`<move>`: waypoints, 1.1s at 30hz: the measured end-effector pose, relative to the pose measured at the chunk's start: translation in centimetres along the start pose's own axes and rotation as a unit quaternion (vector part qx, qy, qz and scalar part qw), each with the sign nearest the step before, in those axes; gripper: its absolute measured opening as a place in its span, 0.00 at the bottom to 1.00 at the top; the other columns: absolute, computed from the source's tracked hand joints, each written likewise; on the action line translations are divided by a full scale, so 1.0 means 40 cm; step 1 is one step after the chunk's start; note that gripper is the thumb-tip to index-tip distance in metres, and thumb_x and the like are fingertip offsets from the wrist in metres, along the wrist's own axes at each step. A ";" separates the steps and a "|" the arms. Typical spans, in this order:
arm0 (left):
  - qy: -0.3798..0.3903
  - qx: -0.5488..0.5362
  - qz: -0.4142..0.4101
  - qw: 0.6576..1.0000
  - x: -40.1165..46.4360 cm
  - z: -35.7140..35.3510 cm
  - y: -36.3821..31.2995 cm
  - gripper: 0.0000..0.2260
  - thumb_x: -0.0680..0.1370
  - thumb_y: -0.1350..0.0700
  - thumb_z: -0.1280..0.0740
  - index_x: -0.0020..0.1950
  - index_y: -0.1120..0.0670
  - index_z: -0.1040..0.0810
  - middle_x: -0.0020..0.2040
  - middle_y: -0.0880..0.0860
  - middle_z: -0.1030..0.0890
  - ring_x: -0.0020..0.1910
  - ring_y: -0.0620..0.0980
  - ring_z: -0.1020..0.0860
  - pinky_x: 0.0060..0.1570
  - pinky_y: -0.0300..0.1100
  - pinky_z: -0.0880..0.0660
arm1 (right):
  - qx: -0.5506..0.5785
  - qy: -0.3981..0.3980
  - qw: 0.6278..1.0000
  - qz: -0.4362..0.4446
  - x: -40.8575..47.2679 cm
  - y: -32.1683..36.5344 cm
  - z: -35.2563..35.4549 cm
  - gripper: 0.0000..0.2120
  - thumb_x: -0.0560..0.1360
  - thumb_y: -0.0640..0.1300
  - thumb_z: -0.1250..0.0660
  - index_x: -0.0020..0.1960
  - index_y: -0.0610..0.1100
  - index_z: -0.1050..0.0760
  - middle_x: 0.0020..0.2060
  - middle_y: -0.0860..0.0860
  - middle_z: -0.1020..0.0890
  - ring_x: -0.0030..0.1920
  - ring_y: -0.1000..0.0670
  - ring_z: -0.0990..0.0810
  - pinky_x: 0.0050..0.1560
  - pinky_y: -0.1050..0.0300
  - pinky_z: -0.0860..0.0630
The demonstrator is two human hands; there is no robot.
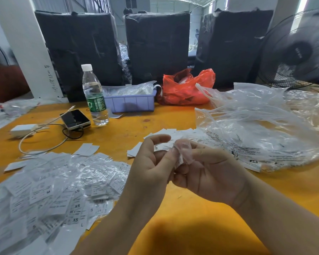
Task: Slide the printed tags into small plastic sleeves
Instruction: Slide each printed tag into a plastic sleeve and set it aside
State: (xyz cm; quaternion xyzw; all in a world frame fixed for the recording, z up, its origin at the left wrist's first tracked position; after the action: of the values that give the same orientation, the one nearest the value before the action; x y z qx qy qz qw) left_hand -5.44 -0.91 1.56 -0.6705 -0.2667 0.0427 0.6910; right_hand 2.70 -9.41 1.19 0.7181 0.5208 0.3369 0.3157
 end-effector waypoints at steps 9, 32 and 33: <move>-0.015 0.030 0.040 0.999 0.009 0.012 0.022 0.17 0.70 0.42 0.33 0.44 0.56 0.19 0.35 0.45 0.19 0.35 0.38 0.22 0.36 0.28 0.27 | -0.015 -0.019 1.000 0.002 0.001 0.010 0.015 0.05 0.72 0.36 0.37 0.43 0.43 0.23 0.37 0.46 0.22 0.38 0.48 0.21 0.43 0.55 0.24; -0.097 0.128 -0.021 0.987 -0.007 0.042 -0.011 0.08 0.77 0.50 0.32 0.40 0.50 0.22 0.37 0.52 0.19 0.34 0.51 0.23 0.30 0.44 0.26 | -0.333 -0.211 0.913 0.102 -0.034 0.089 0.060 0.19 0.64 0.38 0.25 0.53 0.42 0.22 0.35 0.50 0.21 0.33 0.52 0.23 0.38 0.58 0.22; -0.097 0.134 -0.023 0.986 -0.007 0.042 -0.009 0.08 0.78 0.50 0.32 0.40 0.50 0.22 0.36 0.53 0.19 0.33 0.52 0.23 0.30 0.43 0.26 | -0.339 -0.211 0.911 0.103 -0.034 0.088 0.059 0.20 0.63 0.37 0.22 0.54 0.42 0.22 0.35 0.49 0.21 0.33 0.52 0.23 0.38 0.58 0.22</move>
State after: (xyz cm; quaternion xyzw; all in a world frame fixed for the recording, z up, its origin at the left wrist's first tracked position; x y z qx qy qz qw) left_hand -6.49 0.46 1.75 -0.5583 -0.3401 0.1268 0.7460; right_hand 6.19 -11.87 2.47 0.6723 0.2194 0.3641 0.6061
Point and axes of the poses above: each hand's wrist, its own x-axis towards the middle knuckle, its own z-axis out of the back of the hand, y = z × x, the point moved 4 cm from there along x, towards the middle knuckle
